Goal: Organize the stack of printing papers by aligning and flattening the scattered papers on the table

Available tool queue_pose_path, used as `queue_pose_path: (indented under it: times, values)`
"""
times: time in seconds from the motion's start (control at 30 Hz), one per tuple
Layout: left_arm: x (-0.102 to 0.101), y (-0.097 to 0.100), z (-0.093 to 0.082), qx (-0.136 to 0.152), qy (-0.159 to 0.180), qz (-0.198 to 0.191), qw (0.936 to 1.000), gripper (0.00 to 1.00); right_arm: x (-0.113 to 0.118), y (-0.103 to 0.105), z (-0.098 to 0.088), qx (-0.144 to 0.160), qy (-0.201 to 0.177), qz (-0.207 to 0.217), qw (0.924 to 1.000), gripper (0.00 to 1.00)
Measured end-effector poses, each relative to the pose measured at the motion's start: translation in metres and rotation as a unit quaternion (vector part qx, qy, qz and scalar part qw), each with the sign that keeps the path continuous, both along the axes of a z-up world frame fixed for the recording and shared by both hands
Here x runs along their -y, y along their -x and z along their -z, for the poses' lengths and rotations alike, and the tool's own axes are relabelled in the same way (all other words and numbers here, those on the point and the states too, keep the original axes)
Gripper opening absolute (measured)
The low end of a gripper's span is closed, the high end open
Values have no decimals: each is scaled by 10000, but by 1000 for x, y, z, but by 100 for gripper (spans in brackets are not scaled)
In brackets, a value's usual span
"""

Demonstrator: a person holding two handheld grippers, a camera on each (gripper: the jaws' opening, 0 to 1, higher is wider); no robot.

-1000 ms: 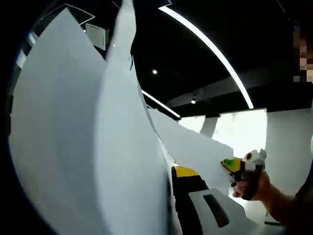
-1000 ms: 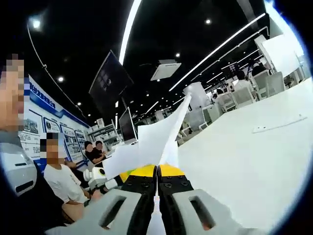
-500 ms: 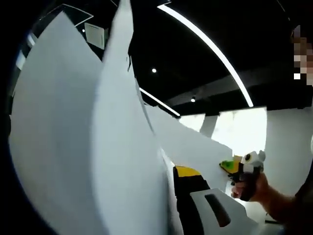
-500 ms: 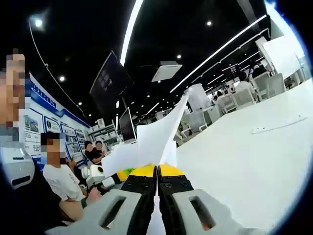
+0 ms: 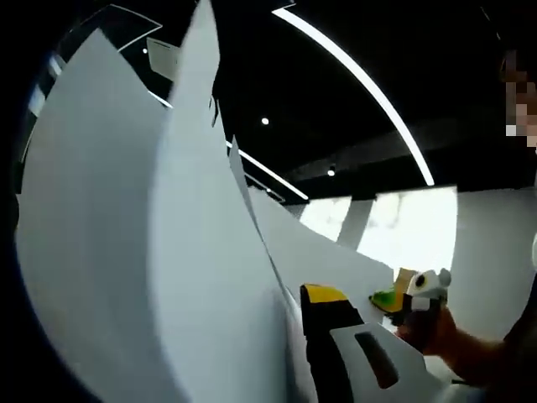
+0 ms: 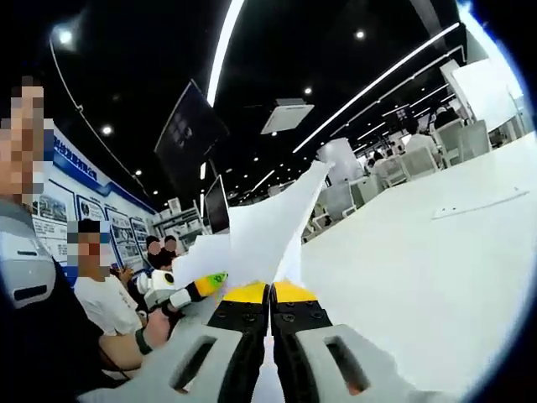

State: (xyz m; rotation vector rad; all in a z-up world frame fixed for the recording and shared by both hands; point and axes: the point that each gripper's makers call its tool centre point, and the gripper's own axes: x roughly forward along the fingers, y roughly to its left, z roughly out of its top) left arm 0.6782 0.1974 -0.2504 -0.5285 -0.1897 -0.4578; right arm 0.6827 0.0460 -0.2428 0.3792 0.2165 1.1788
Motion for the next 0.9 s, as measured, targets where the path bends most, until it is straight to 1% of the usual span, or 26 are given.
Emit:
queue_pose_path:
  times: [0.07,0.2,0.33,0.5,0.9]
  values:
    - [0,0,0,2,20,4,10000,17,-2,2,2,-13,40,-29,10000,0]
    - [-1,0,-1,11,51,5,10000,17,-7,10,7,-142,73,-203,9997,0]
    - [-1,0,-1,11,47,5,10000,17,-13,20,18,-214,221,-354,9989,0]
    - [-1,-1,0,2,29,8,10000,17,-16,26,25,-324,287,-469,9980,0]
    - [-2,-1,0,10,48,-19,10000,17,-19,31,27,-363,307,-523,9975,0]
